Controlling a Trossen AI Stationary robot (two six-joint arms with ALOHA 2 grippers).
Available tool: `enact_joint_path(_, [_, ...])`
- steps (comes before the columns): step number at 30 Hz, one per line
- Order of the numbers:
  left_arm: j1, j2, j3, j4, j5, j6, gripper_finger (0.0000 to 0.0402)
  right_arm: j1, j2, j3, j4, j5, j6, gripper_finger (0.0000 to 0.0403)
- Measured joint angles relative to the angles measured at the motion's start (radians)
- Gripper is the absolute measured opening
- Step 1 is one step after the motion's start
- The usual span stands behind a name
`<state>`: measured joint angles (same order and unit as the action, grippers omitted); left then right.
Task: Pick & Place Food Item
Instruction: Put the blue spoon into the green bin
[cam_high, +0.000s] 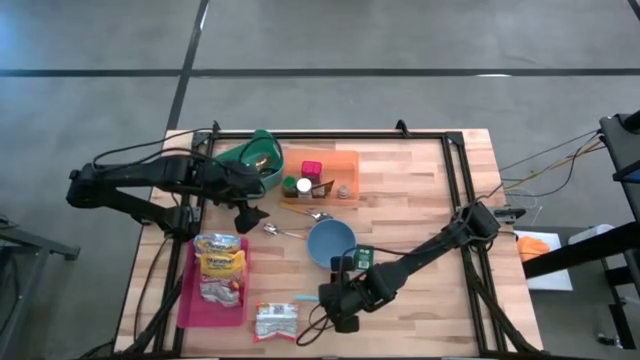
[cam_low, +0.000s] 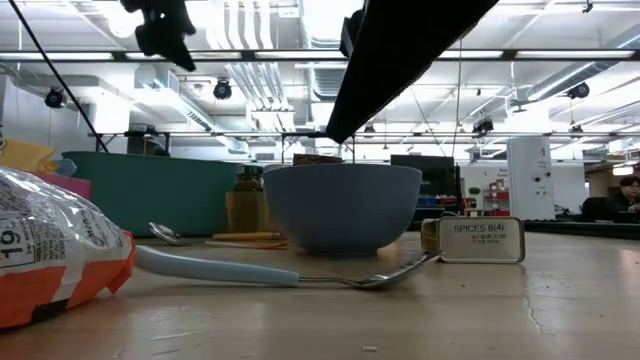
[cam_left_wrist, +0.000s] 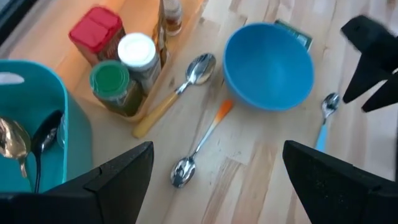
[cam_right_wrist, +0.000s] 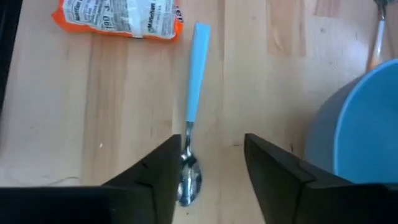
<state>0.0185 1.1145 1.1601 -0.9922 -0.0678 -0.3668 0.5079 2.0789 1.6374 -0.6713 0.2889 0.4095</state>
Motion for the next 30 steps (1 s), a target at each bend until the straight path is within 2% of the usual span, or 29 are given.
enact_joint_path(3, [0.000, 0.000, -0.031, 0.009, -0.001, 0.000, 0.0360, -0.002, 0.013, -0.022, 0.072, 0.000, -0.023, 0.0189])
enact_joint_path(7, [0.000, 0.000, -0.059, 0.029, -0.004, 0.000, 0.0360, -0.009, 0.056, -0.024, 0.116, -0.001, -0.026, 0.0188])
enact_joint_path(11, [0.000, -0.001, -0.073, 0.062, -0.011, 0.000, 0.0360, -0.012, 0.091, -0.025, 0.129, -0.002, -0.020, 0.0171])
enact_joint_path(21, [-0.013, -0.003, -0.091, 0.117, -0.019, 0.003, 0.0360, -0.013, 0.116, -0.025, 0.225, -0.035, -0.016, 0.0098])
enact_joint_path(27, [-0.014, -0.007, -0.112, 0.120, -0.013, 0.003, 0.0360, -0.029, 0.117, -0.026, 0.318, -0.069, -0.023, 0.0091])
enact_joint_path(30, [-0.014, -0.006, -0.122, 0.118, -0.011, 0.003, 0.0360, -0.039, 0.118, -0.027, 0.327, -0.087, -0.049, 0.0101])
